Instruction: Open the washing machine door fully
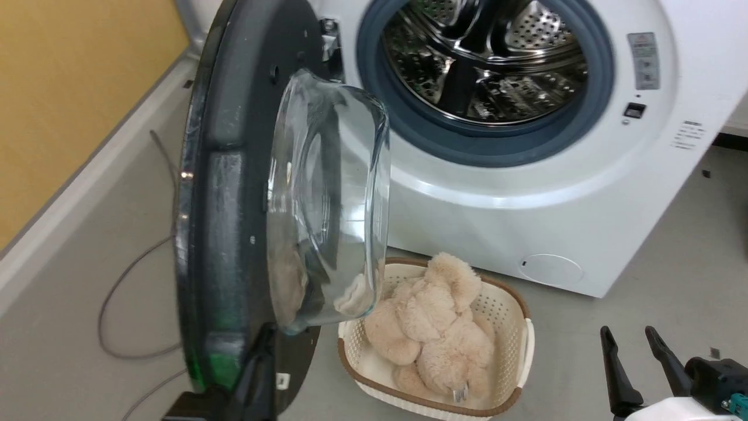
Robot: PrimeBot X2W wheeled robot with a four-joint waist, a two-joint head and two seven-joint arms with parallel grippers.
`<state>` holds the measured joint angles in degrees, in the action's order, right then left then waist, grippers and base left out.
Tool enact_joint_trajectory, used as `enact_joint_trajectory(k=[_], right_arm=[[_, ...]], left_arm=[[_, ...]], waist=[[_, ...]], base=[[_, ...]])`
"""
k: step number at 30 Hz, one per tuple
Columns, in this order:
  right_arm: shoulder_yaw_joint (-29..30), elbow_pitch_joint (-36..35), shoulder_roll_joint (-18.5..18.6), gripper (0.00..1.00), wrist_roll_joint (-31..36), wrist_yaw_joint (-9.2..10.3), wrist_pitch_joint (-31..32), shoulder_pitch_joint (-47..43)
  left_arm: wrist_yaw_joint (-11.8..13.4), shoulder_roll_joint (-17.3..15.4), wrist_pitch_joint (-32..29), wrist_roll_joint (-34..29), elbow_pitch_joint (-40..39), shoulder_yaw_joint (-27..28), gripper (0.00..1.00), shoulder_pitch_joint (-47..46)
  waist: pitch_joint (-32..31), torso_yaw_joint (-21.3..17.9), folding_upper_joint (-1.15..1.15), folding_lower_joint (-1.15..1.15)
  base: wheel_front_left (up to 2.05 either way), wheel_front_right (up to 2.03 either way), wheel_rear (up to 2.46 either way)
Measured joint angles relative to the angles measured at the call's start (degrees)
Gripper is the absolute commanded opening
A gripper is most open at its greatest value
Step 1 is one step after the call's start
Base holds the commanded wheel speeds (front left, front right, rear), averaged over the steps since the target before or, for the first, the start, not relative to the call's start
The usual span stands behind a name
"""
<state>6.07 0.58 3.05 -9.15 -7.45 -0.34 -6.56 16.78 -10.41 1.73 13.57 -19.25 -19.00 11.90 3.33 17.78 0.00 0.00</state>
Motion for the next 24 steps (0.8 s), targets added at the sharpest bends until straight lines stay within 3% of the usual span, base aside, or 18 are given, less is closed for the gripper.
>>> enact_joint_trajectory(k=[15, 24], right_arm=[[-0.60, 0.20, -0.01, 1.00, -0.02, 0.00, 0.33, 0.07], [0.00, -0.36, -0.01, 1.00, 0.00, 0.00, 1.08, 0.29]], left_arm=[[1.34, -3.74, 6.88, 7.72, 11.88, 14.96, 0.00, -0.91], [-1.76, -7.37, 11.26, 12.78, 24.59, 23.38, 0.00, -9.79]], waist=[[0.55, -1.35, 0.00, 0.00], [2.13, -2.29, 0.00, 0.00]], base=[[0.00, 0.00, 0.00], [0.00, 0.00, 0.00]])
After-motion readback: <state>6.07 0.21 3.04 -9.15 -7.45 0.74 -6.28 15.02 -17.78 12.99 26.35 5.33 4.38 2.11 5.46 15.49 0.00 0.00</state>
